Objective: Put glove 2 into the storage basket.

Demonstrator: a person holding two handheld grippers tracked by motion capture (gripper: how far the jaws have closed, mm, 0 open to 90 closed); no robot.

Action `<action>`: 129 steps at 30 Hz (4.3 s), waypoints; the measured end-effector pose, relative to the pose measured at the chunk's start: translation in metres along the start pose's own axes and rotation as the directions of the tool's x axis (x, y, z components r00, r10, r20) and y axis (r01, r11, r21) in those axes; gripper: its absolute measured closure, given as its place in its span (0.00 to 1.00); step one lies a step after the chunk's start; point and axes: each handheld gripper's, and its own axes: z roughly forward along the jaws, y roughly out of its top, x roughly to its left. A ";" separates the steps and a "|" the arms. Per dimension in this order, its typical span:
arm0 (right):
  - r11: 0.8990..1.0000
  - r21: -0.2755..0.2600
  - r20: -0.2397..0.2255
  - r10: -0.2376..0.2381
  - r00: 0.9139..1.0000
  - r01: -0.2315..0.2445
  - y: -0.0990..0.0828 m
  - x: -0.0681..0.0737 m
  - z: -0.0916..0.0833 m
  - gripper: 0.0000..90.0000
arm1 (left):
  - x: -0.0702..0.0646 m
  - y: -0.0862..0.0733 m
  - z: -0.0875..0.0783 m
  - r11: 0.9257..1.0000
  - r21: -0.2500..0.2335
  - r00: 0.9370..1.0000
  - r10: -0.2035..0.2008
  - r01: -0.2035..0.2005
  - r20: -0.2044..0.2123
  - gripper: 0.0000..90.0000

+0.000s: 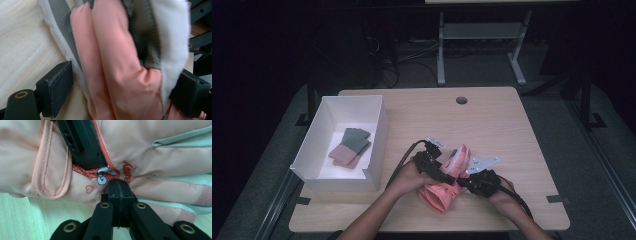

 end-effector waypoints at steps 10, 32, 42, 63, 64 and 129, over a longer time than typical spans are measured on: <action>1.000 0.000 -0.002 -0.002 1.000 0.002 -0.001 0.000 0.001 1.00 | 0.002 0.000 0.005 0.999 0.023 0.999 -0.035 0.034 0.042 0.15; 0.996 -0.070 -0.059 0.048 0.997 -0.052 -0.006 -0.007 -0.025 0.91 | 0.010 -0.001 -0.007 0.996 0.008 0.981 -0.085 0.085 0.175 0.66; 0.989 -0.094 -0.013 0.115 0.993 -0.116 -0.028 -0.015 -0.051 0.65 | 0.004 0.004 -0.020 0.995 -0.008 0.984 -0.095 0.098 0.151 0.67; 0.975 -0.075 0.068 0.214 0.975 -0.208 -0.058 -0.025 -0.058 0.12 | -0.018 0.030 -0.095 0.994 -0.071 0.996 -0.079 0.082 0.041 0.66; 0.976 -0.077 0.065 0.209 0.976 -0.204 -0.057 -0.025 -0.057 0.12 | -0.020 0.031 -0.100 0.994 -0.074 0.997 -0.074 0.077 0.035 0.66; 0.980 -0.073 0.092 0.192 0.977 -0.186 -0.058 -0.026 -0.049 0.08 | 0.086 -0.081 -0.297 0.851 -0.390 0.865 -0.456 0.352 -0.212 0.66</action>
